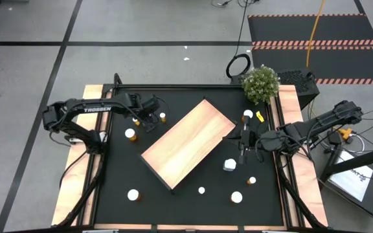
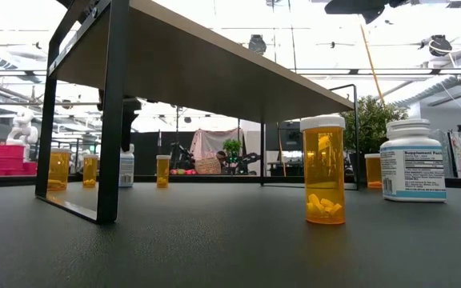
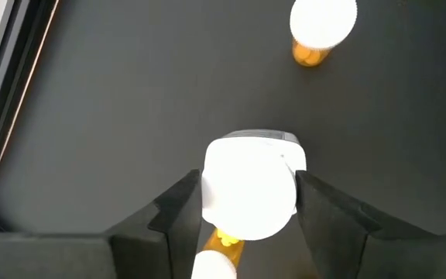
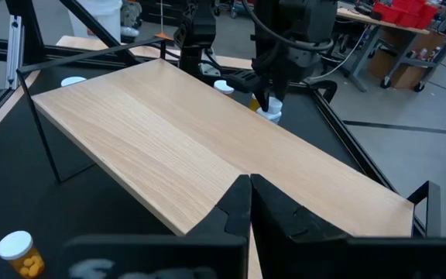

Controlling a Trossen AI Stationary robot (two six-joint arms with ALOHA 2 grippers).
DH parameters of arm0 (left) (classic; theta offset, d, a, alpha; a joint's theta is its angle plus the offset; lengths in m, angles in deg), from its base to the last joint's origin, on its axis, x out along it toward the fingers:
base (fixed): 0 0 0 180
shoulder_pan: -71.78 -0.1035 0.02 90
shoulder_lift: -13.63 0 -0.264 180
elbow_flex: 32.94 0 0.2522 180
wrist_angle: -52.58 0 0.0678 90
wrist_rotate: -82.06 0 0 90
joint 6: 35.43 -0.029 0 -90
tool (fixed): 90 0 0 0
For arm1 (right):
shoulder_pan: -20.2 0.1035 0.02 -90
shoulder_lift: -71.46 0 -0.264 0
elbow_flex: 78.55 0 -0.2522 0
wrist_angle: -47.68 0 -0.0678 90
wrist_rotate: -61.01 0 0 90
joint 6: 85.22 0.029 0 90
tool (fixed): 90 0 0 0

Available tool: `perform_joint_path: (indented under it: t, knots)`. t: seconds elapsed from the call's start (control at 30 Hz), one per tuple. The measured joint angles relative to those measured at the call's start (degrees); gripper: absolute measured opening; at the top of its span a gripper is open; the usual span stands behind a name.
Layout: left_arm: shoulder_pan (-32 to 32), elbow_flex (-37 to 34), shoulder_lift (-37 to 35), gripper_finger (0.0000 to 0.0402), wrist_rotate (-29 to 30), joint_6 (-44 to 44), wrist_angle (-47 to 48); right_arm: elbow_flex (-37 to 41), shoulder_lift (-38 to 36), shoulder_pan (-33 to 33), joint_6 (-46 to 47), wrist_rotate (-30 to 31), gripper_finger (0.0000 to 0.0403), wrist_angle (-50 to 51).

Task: Pick and place medicine bottles onto shelf by color
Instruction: Put the white pill bottle on the shelf

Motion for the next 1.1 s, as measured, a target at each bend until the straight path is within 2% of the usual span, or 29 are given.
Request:
perform_joint_path:
  t: [0.23, 0.47, 0.77, 1.1]
  knots:
    - [1.6, 1.0, -0.5, 0.0183, 0.0, -1.8, 4.8, 0.0, 0.0, 0.0, 0.0, 0.0, 0.0, -0.1]
    - [2.9, 6.0, -2.0, 0.0185, 0.0, -3.5, 13.2, 0.0, 0.0, 0.0, 0.0, 0.0, 0.0, -0.1]
    - [5.4, 17.7, -2.5, 0.0185, 1.1, -8.6, 24.8, 0.0, 0.0, 0.0, -1.4, -0.1, 0.0, 0.6]
    - [11.0, 31.2, -2.5, 0.0186, 1.1, -14.5, 30.6, 0.0, 0.0, -0.6, 2.7, 0.0, 0.0, -3.7]
